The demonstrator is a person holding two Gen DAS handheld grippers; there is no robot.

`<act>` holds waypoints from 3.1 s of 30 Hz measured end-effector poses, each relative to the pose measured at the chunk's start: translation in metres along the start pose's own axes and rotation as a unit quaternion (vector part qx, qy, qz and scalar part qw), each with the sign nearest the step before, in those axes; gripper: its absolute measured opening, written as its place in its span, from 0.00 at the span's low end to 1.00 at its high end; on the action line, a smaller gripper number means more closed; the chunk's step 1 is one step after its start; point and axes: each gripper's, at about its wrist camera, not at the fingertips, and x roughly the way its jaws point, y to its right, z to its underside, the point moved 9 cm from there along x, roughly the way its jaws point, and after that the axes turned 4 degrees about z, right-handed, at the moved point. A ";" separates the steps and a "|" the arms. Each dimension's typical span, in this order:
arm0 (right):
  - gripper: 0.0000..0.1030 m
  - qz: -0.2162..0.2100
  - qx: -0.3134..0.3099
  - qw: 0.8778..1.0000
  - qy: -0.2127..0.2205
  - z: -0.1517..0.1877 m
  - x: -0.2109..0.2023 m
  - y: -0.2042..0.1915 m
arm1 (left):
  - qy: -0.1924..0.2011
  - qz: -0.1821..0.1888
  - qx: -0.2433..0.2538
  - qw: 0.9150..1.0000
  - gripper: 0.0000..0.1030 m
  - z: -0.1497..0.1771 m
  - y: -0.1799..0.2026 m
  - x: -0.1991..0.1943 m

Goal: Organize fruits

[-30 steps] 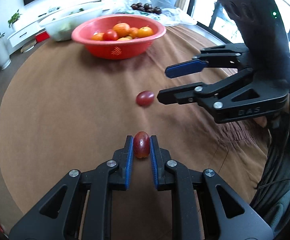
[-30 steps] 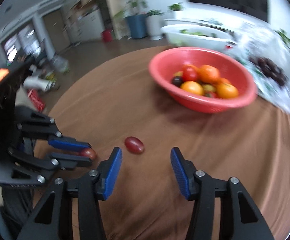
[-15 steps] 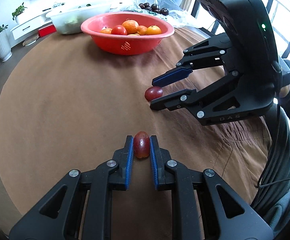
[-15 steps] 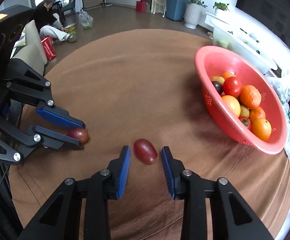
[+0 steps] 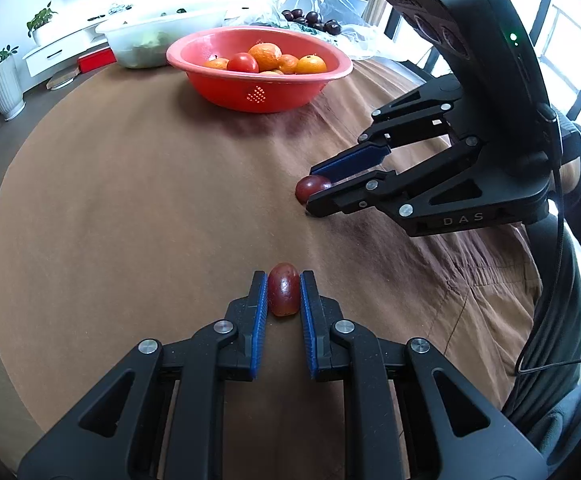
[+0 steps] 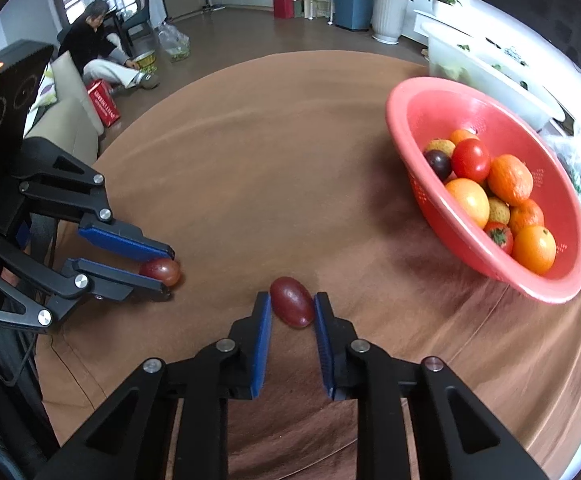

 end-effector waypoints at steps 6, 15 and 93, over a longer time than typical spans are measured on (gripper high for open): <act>0.22 -0.007 0.039 0.999 0.027 0.007 -0.014 0.007 | 0.010 -0.001 -0.002 1.000 0.14 -0.006 -0.001 -0.004; 0.22 -0.006 0.134 0.986 0.100 0.022 -0.057 0.031 | 0.029 0.000 0.000 1.000 0.14 -0.030 0.002 -0.006; 0.51 0.190 0.297 0.924 0.149 -0.032 -0.071 0.162 | 0.149 -0.136 -0.009 0.979 0.99 -0.203 -0.063 0.031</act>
